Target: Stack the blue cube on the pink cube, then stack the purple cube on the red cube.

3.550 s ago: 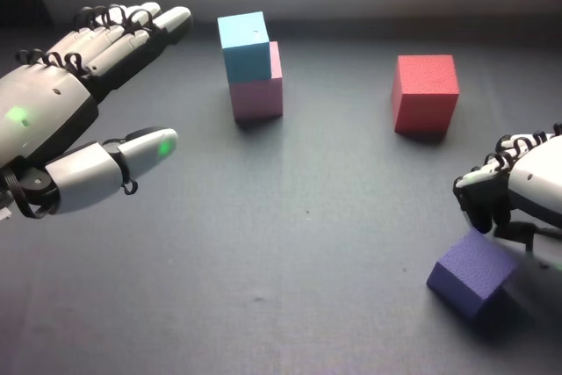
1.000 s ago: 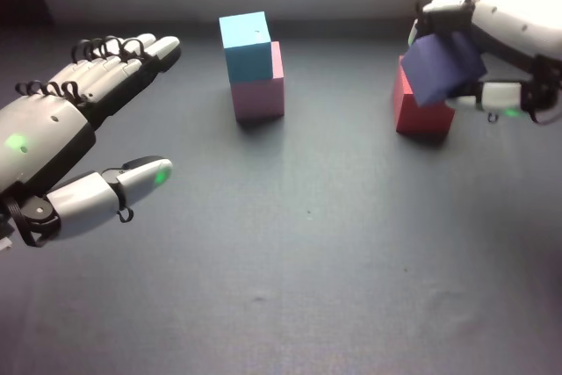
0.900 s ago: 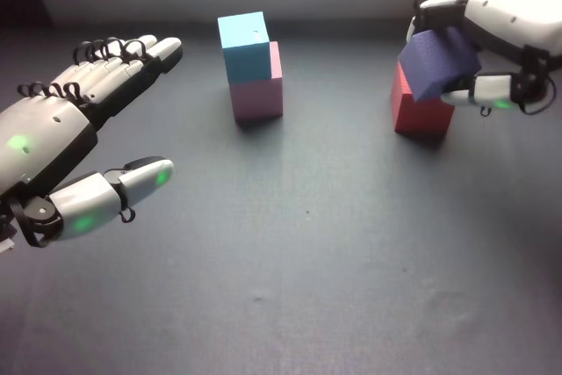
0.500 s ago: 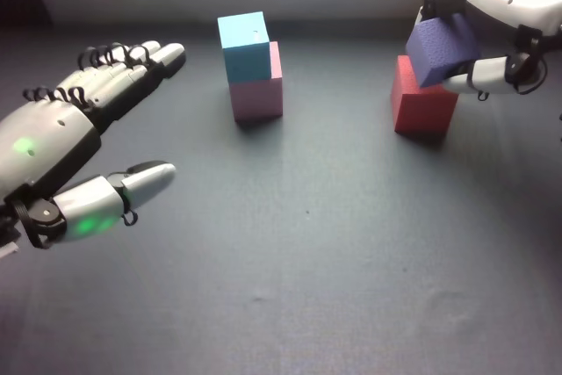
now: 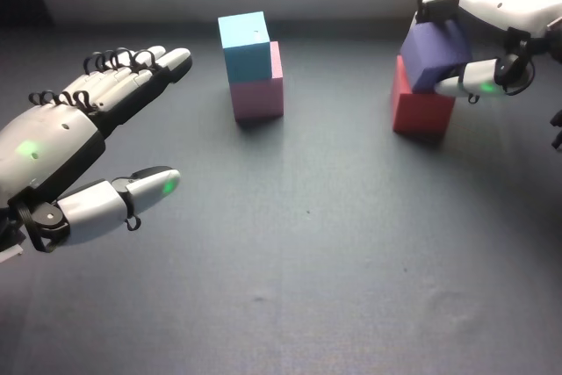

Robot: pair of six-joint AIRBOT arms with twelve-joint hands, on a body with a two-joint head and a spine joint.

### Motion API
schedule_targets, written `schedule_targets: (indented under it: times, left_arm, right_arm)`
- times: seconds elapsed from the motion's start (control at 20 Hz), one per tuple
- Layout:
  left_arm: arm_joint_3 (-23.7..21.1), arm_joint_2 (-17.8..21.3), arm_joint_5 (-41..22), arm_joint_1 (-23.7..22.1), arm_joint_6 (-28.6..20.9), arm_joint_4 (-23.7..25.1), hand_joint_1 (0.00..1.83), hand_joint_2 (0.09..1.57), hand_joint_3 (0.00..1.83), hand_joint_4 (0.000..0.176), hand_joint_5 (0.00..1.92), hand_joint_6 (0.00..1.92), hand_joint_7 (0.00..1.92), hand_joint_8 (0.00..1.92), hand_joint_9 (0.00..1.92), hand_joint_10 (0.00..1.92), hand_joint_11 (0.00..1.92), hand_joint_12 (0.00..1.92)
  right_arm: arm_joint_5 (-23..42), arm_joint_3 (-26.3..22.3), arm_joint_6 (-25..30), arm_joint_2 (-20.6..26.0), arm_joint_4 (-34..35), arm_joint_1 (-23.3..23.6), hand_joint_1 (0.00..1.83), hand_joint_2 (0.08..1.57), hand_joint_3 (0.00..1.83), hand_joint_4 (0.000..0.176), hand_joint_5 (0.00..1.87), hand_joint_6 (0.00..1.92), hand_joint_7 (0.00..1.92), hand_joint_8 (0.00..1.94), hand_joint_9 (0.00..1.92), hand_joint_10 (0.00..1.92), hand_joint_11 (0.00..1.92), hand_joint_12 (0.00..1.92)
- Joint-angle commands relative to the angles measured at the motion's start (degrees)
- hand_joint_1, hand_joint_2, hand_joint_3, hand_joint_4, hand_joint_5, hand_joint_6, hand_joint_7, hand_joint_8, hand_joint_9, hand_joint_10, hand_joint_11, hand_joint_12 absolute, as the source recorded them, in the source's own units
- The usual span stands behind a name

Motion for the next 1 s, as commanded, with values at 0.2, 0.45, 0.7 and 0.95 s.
schedule_targets:
  times: [0.2, 0.45, 0.7, 0.95]
  left_arm:
    - [0.25, -0.18, -7.36, -0.12, -0.38, -0.29, 0.58, 1.36, 0.00, 0.138, 0.00, 0.00, 0.00, 0.00, 0.00, 0.00, 0.00, 0.00]
    - [0.15, -0.17, -7.44, -0.12, -0.47, -0.30, 0.52, 1.36, 0.00, 0.137, 0.00, 0.00, 0.00, 0.00, 0.00, 0.00, 0.00, 0.00]
    - [0.03, -0.14, -7.77, -0.01, -0.47, -0.60, 0.52, 1.36, 0.00, 0.143, 0.00, 0.00, 0.00, 0.00, 0.00, 0.00, 0.00, 0.00]
    - [-0.01, -0.14, -7.95, 0.22, -0.47, -0.81, 0.54, 1.35, 0.00, 0.129, 0.00, 0.00, 0.00, 0.00, 0.00, 0.00, 0.00, 0.00]
  right_arm:
    - [6.31, 0.20, 0.11, 0.26, 0.20, 0.72, 1.13, 1.27, 0.00, 0.000, 0.34, 0.16, 0.28, 0.21, 0.09, 1.11, 0.00, 1.77]
    - [6.39, -0.68, 0.11, 0.31, 0.25, 0.72, 1.19, 1.27, 0.00, 0.000, 0.32, 0.07, 0.24, 0.05, 0.04, 1.07, 0.00, 1.74]
    - [6.71, -1.37, 0.11, 0.76, 0.24, 0.64, 1.23, 1.22, 0.00, 0.035, 0.12, 0.00, 0.01, 0.00, 0.04, 0.91, 0.00, 1.35]
    - [6.70, -1.35, 0.11, 0.99, 0.25, 0.39, 1.17, 1.19, 0.00, 0.089, 0.00, 0.00, 0.00, 0.00, 0.00, 0.51, 0.00, 0.93]
